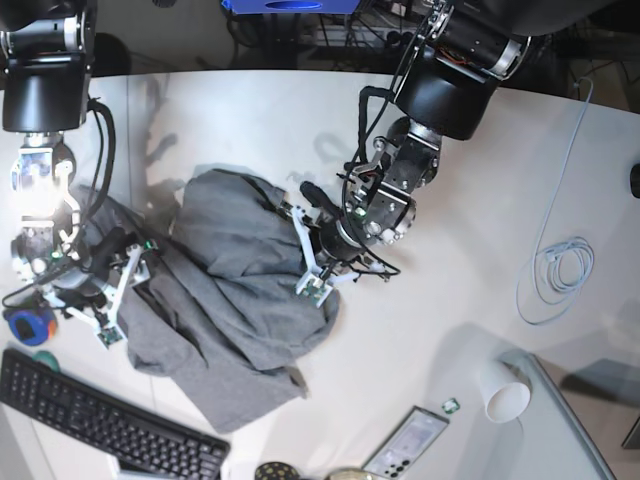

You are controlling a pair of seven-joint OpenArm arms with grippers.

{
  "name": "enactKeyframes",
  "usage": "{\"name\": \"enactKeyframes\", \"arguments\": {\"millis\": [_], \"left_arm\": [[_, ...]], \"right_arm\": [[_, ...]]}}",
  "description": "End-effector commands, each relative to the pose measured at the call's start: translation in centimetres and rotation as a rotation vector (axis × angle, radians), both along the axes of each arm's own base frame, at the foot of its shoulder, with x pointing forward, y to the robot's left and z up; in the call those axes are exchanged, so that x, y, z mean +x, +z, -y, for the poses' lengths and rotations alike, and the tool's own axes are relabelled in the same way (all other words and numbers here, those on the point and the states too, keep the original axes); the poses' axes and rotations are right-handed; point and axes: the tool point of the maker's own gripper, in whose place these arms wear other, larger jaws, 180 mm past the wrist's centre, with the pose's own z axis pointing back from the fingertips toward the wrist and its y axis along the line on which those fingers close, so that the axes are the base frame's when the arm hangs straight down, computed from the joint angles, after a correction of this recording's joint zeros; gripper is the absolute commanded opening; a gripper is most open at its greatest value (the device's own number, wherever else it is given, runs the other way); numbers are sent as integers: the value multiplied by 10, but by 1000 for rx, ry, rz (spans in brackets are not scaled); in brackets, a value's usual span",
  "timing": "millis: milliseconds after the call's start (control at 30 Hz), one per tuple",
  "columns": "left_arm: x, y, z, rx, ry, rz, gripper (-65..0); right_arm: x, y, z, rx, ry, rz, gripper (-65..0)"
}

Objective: Layout the t-shirt on the table in an organized manner, then fold the t-shirt properly
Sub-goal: 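Lower the shirt onto the table and release with both grippers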

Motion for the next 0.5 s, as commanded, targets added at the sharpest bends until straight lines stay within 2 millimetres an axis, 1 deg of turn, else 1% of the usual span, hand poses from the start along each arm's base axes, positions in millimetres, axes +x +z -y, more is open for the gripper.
{"name": "enactKeyframes", "arguments": {"millis": [0, 67, 100, 167, 200, 233, 267, 300, 367, 400, 467], "left_arm": [[7, 3, 1, -15, 4, 21, -650], [-3, -15, -7, -3, 11, -14, -650], [-8, -21, -11, 5, 14, -30, -650], [-19, -33, -23, 25, 21, -59, -650], [-23, -36, -27, 31, 23, -64, -650], [-23, -35, -29, 34, 23, -60, -650], [-23, -35, -35, 43, 25, -57, -650], [-29, -40, -41, 52, 27, -68, -650], [-31, -41, -44, 58, 29, -72, -650], [-32, -43, -51, 71, 31, -75, -650], [-33, -44, -55, 77, 32, -77, -650]], "right_arm": [[15, 13, 4, 1, -2, 49, -248], [20, 8, 6, 9, -10, 36, -252], [20, 4, 8, 12, -16, 21, -270], [21, -5, 10, 19, -25, -12, -330], [22, -8, 12, 23, -31, -25, -366], [23, -10, 13, 29, -38, -28, -416], [25, -11, 13, 36, -40, -27, -468], [26, -12, 13, 41, -41, -23, -530], [27, -11, 13, 44, -42, -18, -635], [28, -10, 12, 43, -41, -15, -650], [28, -10, 12, 43, -41, -15, -645]]}}
